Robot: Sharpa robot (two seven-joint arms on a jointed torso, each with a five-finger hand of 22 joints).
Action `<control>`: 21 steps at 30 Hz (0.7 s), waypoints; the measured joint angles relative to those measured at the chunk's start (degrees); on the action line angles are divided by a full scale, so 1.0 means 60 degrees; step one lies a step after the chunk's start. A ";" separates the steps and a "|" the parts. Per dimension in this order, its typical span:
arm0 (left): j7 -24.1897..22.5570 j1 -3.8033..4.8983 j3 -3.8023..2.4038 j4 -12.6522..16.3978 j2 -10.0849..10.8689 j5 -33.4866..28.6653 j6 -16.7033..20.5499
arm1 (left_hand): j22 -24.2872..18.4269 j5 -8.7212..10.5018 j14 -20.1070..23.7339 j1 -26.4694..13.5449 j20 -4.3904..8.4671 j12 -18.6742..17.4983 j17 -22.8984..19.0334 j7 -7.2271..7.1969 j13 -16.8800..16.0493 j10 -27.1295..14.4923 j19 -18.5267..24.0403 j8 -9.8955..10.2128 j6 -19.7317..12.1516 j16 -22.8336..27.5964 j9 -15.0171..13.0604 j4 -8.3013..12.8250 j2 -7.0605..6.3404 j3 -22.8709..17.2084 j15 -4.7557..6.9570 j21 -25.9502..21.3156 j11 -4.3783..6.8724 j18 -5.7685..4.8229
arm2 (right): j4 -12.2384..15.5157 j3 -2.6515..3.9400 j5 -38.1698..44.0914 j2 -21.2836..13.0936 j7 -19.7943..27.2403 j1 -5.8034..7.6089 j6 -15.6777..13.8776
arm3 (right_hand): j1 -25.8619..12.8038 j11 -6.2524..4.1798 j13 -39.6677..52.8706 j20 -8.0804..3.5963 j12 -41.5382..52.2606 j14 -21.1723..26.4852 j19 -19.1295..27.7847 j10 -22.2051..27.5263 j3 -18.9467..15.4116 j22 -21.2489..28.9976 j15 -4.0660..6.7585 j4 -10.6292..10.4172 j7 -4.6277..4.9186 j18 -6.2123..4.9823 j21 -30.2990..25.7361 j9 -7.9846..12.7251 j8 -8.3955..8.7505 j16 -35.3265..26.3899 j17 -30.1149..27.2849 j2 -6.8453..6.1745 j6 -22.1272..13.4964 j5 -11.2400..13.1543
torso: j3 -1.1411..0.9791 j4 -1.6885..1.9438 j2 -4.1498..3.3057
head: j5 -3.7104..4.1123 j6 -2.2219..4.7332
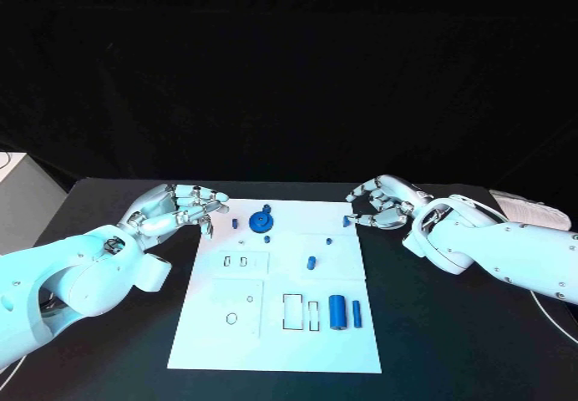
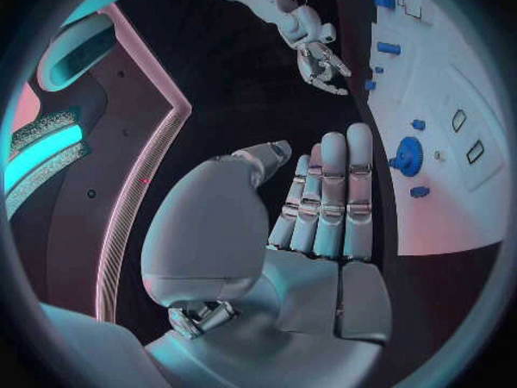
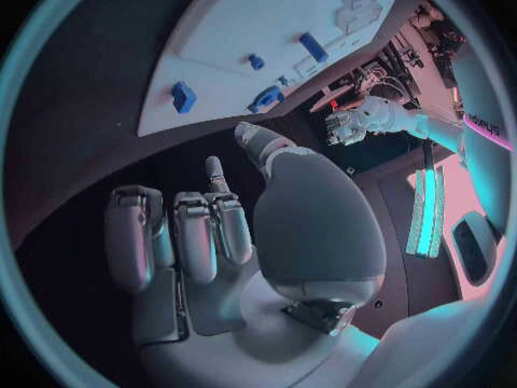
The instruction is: Assemble the parts on the task board
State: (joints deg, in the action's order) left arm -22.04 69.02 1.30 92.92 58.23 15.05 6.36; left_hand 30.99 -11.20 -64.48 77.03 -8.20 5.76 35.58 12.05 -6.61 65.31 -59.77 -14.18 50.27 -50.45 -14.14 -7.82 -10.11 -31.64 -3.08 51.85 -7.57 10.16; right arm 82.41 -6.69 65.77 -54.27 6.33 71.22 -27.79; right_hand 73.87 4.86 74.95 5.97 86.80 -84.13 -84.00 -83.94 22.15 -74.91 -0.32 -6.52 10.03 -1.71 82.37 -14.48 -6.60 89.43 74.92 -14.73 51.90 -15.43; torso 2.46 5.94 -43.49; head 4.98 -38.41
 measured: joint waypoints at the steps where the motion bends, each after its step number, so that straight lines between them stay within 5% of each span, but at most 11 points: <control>1: 0.0000 -0.0001 0.0000 -0.0005 -0.0009 -0.0002 0.0000 | 0.0000 0.0000 0.0000 0.0000 0.0000 0.0000 -0.0004 0.0000 0.0000 0.0000 0.0000 0.0000 0.0000 0.0000 0.0000 0.0000 0.0000 0.0000 0.0001 0.0000 0.0000 -0.0001 | -0.0046 0.0000 0.0045 0.0001 0.0000 -0.0026 0.0059 | 0.0088 0.0033 0.0000 0.0038 -0.0042 0.0019 0.0000 -0.0002 -0.0200 0.0000 -0.0052 0.0010 0.0020 0.0000 -0.0001 0.0025 0.0067 0.0000 0.0000 0.0038 -0.0115 0.0000 | -0.0007 0.0000 -0.0005 | 0.0016 -0.0005; 10: 0.0002 -0.0005 0.0002 -0.0035 -0.0058 -0.0006 0.0000 | -0.0001 0.0000 -0.0001 0.0000 0.0000 0.0000 -0.0004 0.0000 0.0001 0.0000 0.0000 0.0000 0.0000 0.0033 -0.0006 0.0000 0.0000 0.0000 0.0000 0.0000 0.0000 0.0000 | -0.0613 0.0004 0.0477 0.0271 -0.0146 -0.0205 0.0376 | 0.0939 0.0126 -0.0002 0.0137 -0.0129 0.0036 0.0000 -0.0027 -0.2411 0.0000 -0.0134 -0.0371 0.0150 0.0001 -0.0036 0.0111 0.0333 0.0000 -0.0001 0.0595 -0.0377 0.0000 | -0.0049 0.0033 -0.0051 | 0.0097 -0.0073; 21: 0.0005 -0.0007 0.0003 -0.0066 -0.0063 -0.0006 -0.0003 | -0.0002 0.0000 -0.0001 0.0000 0.0000 0.0000 -0.0004 0.0000 -0.0007 0.0001 -0.0001 0.0000 0.0000 0.0033 -0.0007 0.0000 0.0000 0.0000 0.0000 0.0000 0.0000 -0.0001 | -0.1238 0.0004 0.0687 0.0677 -0.0356 -0.0267 0.0443 | 0.1110 0.0126 -0.0003 0.0137 -0.0129 0.0036 0.0000 -0.0027 -0.2705 -0.0006 -0.0134 -0.0655 0.0150 0.0000 -0.0036 0.0110 0.0331 0.0000 -0.0001 0.0766 -0.0377 -0.0203 | -0.0072 0.0062 -0.0075 | 0.0129 -0.0150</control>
State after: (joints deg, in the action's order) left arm -22.01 68.98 1.31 92.52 57.85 15.02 6.34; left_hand 30.98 -11.20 -64.48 77.03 -8.20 5.76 35.56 12.05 -6.65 65.32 -59.78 -14.18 50.27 -50.25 -14.19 -7.82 -10.11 -31.63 -3.08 51.85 -7.57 10.16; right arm 74.99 -6.67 69.90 -50.21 4.20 69.62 -25.13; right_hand 80.52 5.61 74.92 6.79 86.03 -83.92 -84.00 -84.11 5.92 -74.94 -1.13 -10.45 10.93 -1.71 82.15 -13.82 -4.61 89.42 74.91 -10.14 49.64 -16.65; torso 2.02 6.32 -43.94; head 5.75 -39.31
